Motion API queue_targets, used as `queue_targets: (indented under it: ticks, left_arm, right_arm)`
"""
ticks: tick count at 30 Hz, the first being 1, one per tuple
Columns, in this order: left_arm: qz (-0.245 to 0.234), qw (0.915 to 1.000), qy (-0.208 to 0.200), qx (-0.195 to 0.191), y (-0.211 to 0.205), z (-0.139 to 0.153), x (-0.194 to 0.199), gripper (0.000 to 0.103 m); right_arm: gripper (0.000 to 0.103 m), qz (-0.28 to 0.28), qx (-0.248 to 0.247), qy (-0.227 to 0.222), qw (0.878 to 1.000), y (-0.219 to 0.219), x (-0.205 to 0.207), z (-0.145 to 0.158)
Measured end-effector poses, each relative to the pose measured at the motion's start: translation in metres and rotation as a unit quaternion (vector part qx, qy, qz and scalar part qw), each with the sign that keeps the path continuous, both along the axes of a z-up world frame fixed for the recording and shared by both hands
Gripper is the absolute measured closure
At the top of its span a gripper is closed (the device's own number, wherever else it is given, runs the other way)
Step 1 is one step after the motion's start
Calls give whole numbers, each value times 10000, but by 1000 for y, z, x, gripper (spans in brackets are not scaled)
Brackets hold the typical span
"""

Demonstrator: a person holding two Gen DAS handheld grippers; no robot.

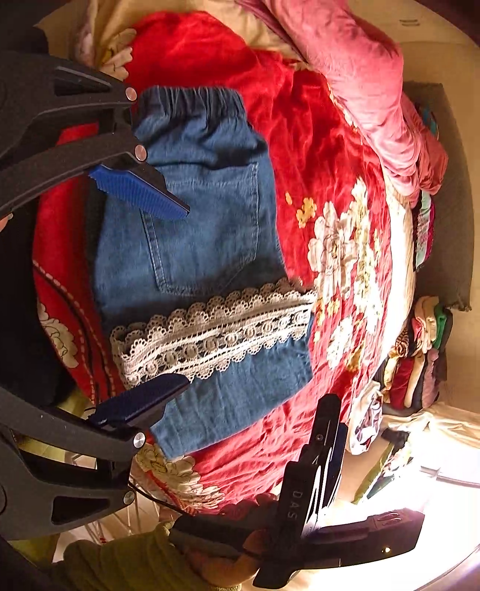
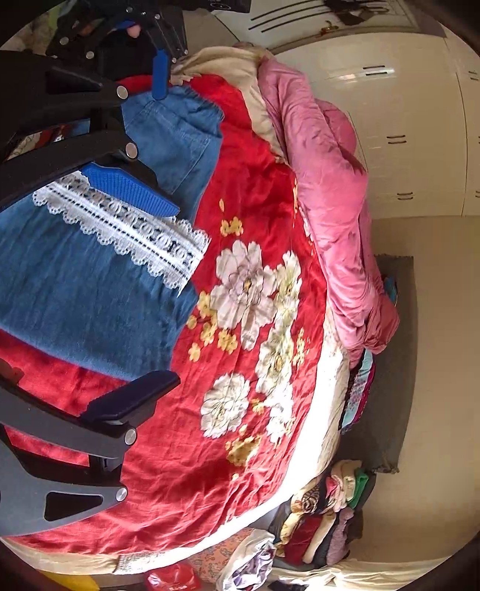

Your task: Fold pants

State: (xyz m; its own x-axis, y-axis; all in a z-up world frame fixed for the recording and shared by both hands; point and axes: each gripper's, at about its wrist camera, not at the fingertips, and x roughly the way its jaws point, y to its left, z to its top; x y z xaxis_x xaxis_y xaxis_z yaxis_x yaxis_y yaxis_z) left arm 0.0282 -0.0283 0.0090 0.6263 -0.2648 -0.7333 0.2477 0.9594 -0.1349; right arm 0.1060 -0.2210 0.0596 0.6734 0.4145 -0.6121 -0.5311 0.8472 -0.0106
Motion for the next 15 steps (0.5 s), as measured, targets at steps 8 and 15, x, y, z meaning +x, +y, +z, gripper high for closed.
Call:
queue_targets:
  ticks: [8,15]
  left_arm:
    - [442,9990,-10,-35,38,-2,-3,22]
    - [957,9952,64,-192,81,-10,-7,17]
  right_arm:
    - [19,359,-114,66,9993,41,1,3]
    - [19,809,-266,281,9960,91,3,-7]
